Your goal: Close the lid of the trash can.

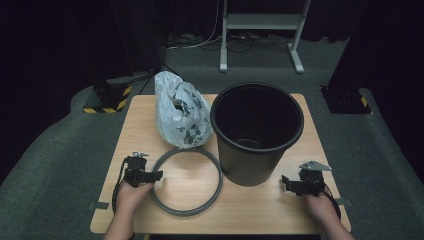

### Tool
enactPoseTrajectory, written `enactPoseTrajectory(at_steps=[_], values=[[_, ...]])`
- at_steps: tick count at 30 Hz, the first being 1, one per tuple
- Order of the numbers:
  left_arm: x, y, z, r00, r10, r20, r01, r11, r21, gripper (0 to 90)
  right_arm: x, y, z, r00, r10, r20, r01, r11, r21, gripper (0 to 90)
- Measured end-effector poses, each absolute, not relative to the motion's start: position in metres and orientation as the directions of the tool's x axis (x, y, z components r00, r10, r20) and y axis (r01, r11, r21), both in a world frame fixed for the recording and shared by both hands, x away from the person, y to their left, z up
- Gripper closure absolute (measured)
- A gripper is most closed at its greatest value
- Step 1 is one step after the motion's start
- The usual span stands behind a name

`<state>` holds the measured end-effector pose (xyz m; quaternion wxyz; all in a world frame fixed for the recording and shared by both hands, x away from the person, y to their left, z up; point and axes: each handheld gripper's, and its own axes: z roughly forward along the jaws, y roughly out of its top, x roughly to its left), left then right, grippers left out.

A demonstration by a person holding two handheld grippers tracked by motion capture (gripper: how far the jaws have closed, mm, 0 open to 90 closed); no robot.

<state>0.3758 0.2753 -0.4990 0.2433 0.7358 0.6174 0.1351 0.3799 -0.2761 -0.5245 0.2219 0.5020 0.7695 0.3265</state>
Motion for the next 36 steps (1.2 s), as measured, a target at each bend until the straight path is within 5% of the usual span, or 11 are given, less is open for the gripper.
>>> enactPoseTrajectory(at_steps=[3,18,29,36], values=[[0.375,0.270,-0.503,0.213,0.977,-0.005,0.849,-0.183,0.496,24.2,0.380,-0.276,-0.524,-0.398,0.917,-0.012,0.629,0.282,0.724,12.3],[0.415,0.263,-0.490,0.228,0.974,-0.008,0.954,-0.222,0.203,24.5,0.379,-0.275,-0.524,-0.397,0.918,-0.009,0.630,0.279,0.724,12.5],[0.443,0.256,-0.486,0.194,0.981,-0.005,0.981,-0.194,-0.017,39.0,0.379,-0.275,-0.524,-0.400,0.916,-0.007,0.631,0.281,0.723,12.3],[0.448,0.247,-0.482,0.210,0.978,0.002,0.977,-0.210,-0.035,60.8,0.379,-0.275,-0.524,-0.401,0.916,-0.005,0.630,0.280,0.725,12.3]])
